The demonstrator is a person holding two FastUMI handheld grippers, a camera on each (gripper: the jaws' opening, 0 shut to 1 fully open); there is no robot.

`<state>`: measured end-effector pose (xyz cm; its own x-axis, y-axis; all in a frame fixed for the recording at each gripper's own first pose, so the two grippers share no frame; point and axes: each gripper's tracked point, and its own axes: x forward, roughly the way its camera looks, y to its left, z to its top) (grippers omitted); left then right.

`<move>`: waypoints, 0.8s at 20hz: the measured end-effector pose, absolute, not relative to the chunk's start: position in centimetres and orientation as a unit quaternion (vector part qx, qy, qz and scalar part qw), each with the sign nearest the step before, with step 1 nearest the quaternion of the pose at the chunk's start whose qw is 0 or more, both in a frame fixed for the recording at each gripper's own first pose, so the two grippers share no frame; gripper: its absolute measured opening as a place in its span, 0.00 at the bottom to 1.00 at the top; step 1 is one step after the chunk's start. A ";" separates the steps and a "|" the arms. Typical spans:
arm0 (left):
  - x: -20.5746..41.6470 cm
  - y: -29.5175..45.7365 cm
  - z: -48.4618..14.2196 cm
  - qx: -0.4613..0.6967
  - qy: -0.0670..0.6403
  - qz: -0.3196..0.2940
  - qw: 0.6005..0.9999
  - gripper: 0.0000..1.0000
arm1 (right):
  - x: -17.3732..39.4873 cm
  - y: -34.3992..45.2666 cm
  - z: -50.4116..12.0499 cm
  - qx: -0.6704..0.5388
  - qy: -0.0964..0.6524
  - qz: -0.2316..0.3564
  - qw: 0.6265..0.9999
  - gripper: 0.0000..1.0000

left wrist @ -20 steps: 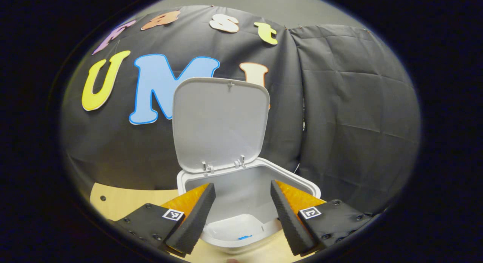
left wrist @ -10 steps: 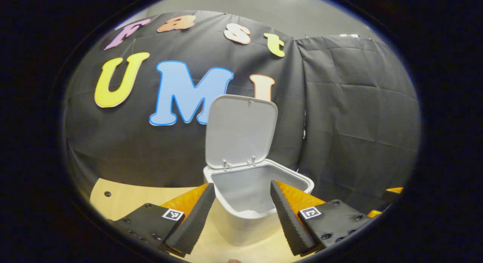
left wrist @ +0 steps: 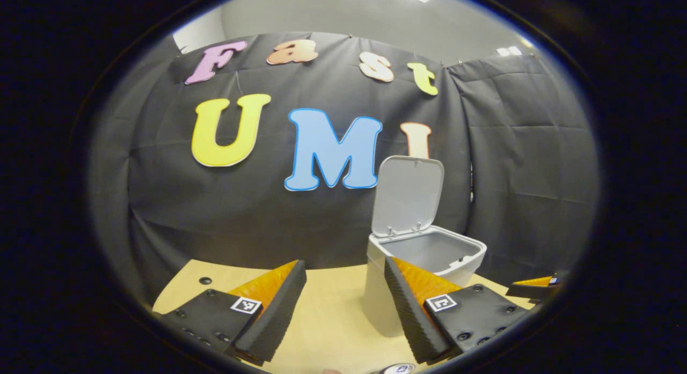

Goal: Press the lid of the desktop garbage bin to open it, pick up the crumpled paper on the desktop and throw it into the bin, then pick up the pop can on the desktop and drop it into the bin, and finally close the garbage bin lid.

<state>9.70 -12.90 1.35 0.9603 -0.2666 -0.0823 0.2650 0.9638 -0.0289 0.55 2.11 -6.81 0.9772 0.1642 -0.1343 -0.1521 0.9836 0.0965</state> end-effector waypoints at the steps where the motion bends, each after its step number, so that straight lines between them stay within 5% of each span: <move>1: 9.2 -11.5 1.1 -0.008 0.043 -0.121 0.992 0.96 | 0.7 3.0 -7.2 0.041 0.074 0.090 0.992 0.96; 16: 0.5 1.9 -2.6 -0.020 0.054 -0.004 0.998 0.96 | -0.1 12.2 -17.8 0.014 0.200 0.205 0.958 0.97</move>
